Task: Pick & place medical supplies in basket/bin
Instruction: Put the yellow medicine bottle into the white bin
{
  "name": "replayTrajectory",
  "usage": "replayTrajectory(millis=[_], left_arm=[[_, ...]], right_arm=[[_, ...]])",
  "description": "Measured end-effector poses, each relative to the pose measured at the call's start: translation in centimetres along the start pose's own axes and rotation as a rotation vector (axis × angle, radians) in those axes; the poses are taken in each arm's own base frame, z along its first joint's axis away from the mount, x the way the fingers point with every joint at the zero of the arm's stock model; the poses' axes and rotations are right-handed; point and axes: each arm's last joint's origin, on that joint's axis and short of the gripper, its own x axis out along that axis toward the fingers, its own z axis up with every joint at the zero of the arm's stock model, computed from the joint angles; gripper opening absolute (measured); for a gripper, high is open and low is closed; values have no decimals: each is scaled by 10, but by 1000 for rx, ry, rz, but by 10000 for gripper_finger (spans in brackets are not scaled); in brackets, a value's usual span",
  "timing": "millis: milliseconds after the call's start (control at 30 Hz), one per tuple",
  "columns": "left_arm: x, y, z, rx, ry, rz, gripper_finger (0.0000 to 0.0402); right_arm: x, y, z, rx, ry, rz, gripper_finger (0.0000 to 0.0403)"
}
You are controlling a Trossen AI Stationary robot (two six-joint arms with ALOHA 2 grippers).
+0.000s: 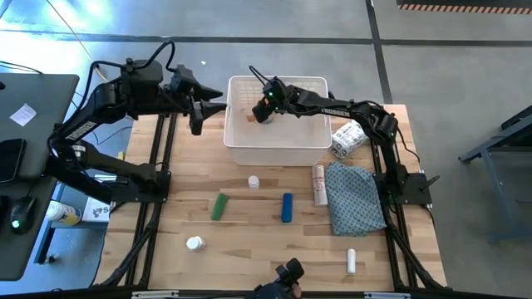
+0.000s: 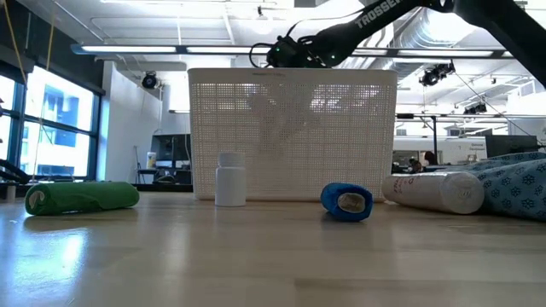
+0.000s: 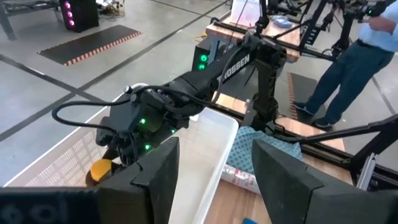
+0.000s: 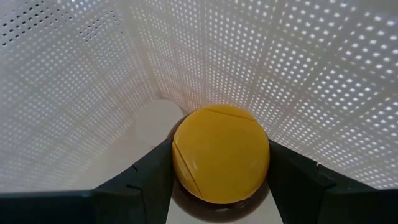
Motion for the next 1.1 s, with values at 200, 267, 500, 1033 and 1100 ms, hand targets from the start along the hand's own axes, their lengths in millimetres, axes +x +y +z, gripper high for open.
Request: replayTrajectory(millis=[200,267,500,1033,1100], left_arm=[[0,0,0,5,4,1,232],[0,0,-1,5,11,2,232],[-3,0,-3,6,24,-8,232],[-3,0,-3,22,31,-12,232],[-3,0,-3,22,31,-12,232]], right_arm=[[5,2,-1,51,-2,28,213],[9,3,-3,56,-8,43,213],[7,9,-5,4,-20,12,213],[9,11,-3,12,-57,23,213],[9,11,-3,13,-56,26,213]])
